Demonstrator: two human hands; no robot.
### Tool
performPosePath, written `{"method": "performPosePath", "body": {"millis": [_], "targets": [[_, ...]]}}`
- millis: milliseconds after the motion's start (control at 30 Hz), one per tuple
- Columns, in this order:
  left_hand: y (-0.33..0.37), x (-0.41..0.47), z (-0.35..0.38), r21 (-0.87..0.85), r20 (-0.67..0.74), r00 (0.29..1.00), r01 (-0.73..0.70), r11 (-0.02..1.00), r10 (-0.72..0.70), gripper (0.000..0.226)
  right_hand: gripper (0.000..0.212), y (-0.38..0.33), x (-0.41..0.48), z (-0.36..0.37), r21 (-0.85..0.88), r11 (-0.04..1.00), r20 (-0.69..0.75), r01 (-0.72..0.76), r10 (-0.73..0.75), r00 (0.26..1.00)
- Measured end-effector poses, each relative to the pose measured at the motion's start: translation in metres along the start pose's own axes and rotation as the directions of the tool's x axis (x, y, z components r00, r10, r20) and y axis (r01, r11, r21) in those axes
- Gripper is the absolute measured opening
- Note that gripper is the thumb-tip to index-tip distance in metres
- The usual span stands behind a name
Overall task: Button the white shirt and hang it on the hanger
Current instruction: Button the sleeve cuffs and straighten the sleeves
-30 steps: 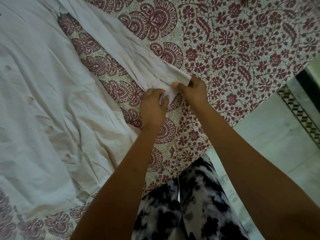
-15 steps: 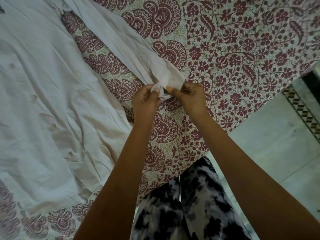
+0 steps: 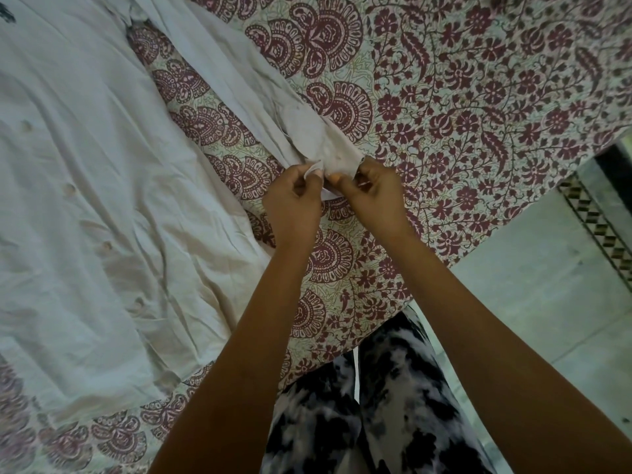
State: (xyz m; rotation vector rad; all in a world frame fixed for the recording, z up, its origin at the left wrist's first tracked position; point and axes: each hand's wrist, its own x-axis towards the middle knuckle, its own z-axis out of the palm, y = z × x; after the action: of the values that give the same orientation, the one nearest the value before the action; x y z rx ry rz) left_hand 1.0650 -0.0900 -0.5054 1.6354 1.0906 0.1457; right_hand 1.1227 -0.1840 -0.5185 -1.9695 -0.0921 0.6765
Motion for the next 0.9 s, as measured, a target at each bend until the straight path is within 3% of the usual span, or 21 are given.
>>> {"method": "performPosePath", "body": {"millis": [200,400,567,900], "targets": [[0.001,0.005,-0.007,-0.089,0.143,0.987,0.08,0.993,-0.067,0.022,0.029,0.0,0.001,-0.003,-0.136,0.987,-0.006,0.083,-0.085,0.996],[0.008,0.006,-0.011,-0.092,0.172,0.977,0.144,0.985,-0.127,0.023,0.04,-0.005,-0.002,0.005,-0.189,0.982,-0.082,0.017,-0.033,0.996],[0.014,0.005,-0.012,-0.133,0.187,0.972,0.166,0.977,-0.14,0.033,0.027,-0.007,-0.002,0.007,-0.18,0.983,-0.104,-0.04,0.022,0.994],[0.009,0.02,-0.015,-0.024,0.334,0.943,0.002,1.0,0.006,0.01,0.031,-0.002,0.005,0.005,-0.069,0.988,-0.059,-0.141,0.137,0.989]]}}
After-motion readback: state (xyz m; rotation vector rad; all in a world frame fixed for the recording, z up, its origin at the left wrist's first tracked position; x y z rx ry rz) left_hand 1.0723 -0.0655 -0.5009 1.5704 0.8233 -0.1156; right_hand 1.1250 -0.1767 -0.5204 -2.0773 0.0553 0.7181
